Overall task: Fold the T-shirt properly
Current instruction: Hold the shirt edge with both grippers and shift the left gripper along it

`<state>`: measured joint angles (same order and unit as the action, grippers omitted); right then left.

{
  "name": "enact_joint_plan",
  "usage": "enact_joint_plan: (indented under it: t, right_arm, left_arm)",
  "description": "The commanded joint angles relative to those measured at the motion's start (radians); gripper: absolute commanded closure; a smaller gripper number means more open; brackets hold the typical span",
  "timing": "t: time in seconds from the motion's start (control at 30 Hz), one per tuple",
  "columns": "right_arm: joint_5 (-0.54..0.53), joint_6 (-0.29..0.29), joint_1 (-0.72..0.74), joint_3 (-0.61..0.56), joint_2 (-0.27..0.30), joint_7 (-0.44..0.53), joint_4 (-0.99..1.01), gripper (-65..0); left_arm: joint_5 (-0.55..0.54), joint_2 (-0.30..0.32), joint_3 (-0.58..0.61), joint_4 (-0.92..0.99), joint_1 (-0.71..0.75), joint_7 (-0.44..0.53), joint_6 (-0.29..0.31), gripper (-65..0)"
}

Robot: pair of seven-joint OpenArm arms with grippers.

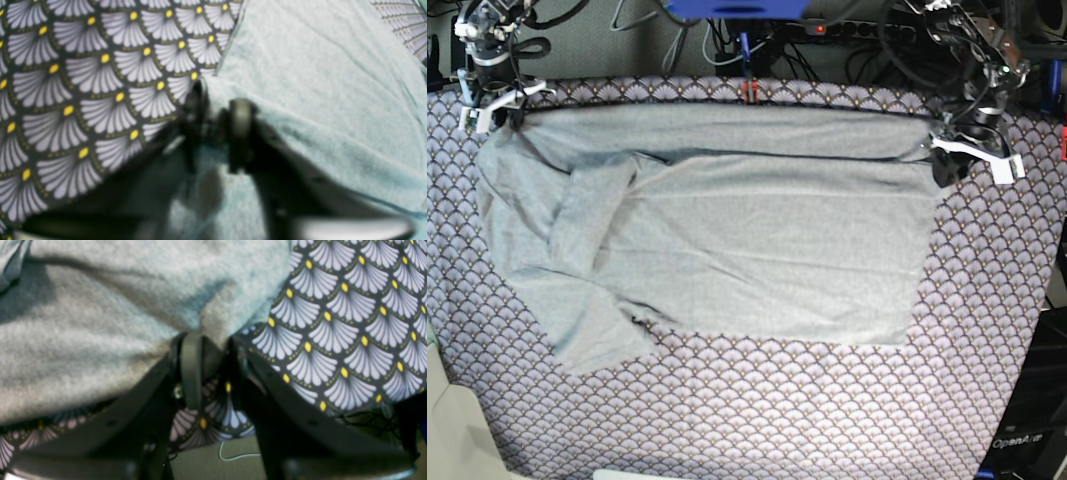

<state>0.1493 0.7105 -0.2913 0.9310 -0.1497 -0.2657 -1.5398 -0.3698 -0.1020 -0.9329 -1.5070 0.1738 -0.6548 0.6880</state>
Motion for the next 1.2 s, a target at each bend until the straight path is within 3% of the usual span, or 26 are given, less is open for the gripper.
enact_joint_plan:
  t: [0.0,0.23,0.37,0.53,0.7,0.87,1.17]
  right_arm:
    - [0.091,-0.012,-0.007,-0.002,-0.007,-0.119,0.022,-15.2]
    - [0.091,-0.012,-0.007,-0.002,-0.007,-0.119,0.022,-15.2]
    - [0.091,-0.012,-0.007,-0.002,-0.007,-0.119,0.022,-15.2]
    - [0.091,-0.012,-0.007,-0.002,-0.007,-0.119,0.022,-15.2]
    - [0.091,-0.012,-0.007,-0.002,-0.007,-0.119,0.022,-15.2]
    - [0.091,-0.012,-0.009,-0.003,-0.007,-0.119,0.022,-15.2]
    - [0.134,-0.012,-0.007,-0.003,-0.006,-0.117,0.023,-15.2]
  left_arm:
    - [-0.019,0.008,0.015,-0.013,-0.004,0.019,0.01,-5.6]
    - [-0.018,0.008,0.047,-0.019,-0.006,0.002,0.01,0.0]
    - [-0.019,0.012,0.039,-0.022,-0.049,-0.073,0.01,0.0]
    - [-0.019,0.014,0.038,-0.022,-0.076,-0.081,0.01,0.0]
    - [-0.03,0.006,0.036,-0.019,-0.104,-0.078,-0.093,0.0]
    - [-0.03,-0.054,0.001,-0.022,-0.124,-0.078,-0.189,0.0]
    - [-0.03,-0.055,-0.028,-0.016,-0.182,-0.089,-0.21,0.0]
